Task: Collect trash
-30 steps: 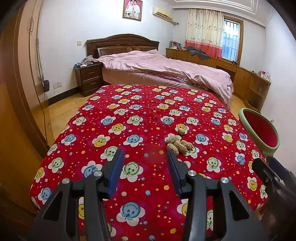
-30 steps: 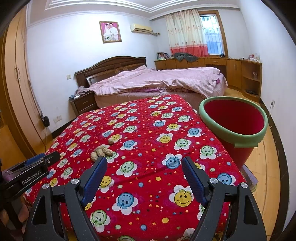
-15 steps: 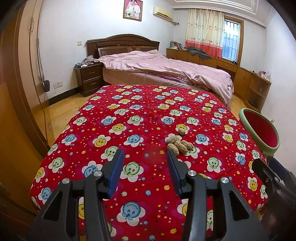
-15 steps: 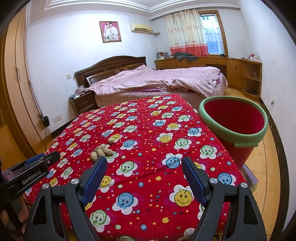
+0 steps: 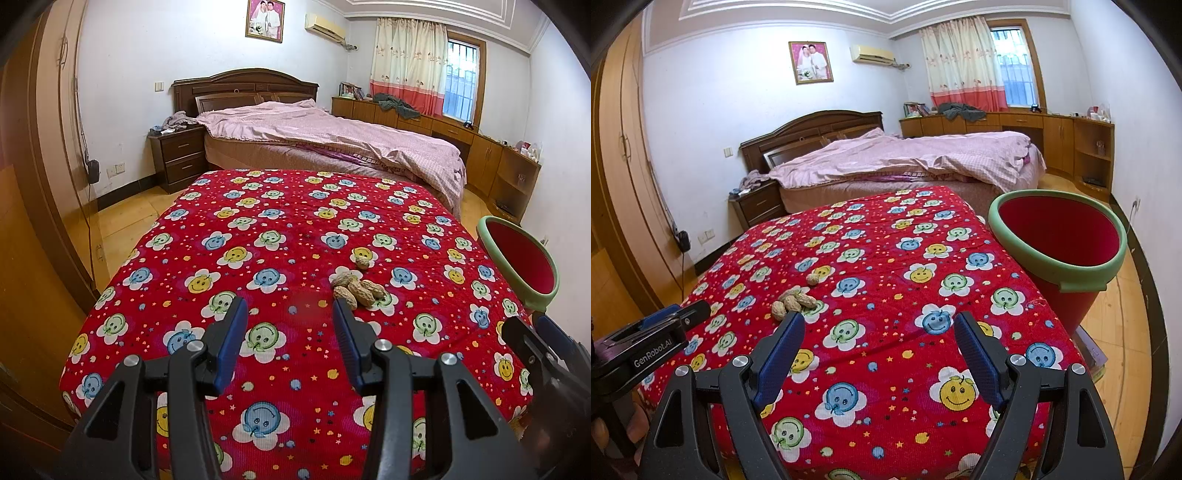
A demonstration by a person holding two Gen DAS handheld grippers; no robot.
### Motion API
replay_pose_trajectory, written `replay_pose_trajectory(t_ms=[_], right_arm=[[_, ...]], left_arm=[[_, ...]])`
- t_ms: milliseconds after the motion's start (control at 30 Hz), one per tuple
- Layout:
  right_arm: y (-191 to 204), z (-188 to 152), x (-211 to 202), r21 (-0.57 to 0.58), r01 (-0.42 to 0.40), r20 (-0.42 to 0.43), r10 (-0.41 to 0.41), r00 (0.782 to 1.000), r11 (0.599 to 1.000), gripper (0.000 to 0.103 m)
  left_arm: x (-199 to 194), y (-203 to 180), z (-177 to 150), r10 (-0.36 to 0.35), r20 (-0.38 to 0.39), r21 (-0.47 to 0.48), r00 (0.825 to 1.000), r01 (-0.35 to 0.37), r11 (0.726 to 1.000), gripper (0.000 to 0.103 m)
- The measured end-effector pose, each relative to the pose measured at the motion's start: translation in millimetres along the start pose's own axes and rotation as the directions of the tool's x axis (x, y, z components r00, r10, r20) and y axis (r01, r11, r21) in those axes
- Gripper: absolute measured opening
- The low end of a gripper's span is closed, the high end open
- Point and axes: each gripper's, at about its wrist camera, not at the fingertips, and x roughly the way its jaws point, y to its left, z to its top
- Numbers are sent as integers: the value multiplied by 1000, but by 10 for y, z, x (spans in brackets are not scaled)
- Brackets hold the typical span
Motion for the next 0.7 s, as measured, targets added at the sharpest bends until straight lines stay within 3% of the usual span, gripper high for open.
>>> replay_pose_trajectory(t_ms=[700], right_arm=[[-6, -9, 6, 1, 2, -1, -2, 1000, 1000, 84]], left_arm=[[-8, 3, -1, 2, 3, -1, 1000, -2, 1000, 48]])
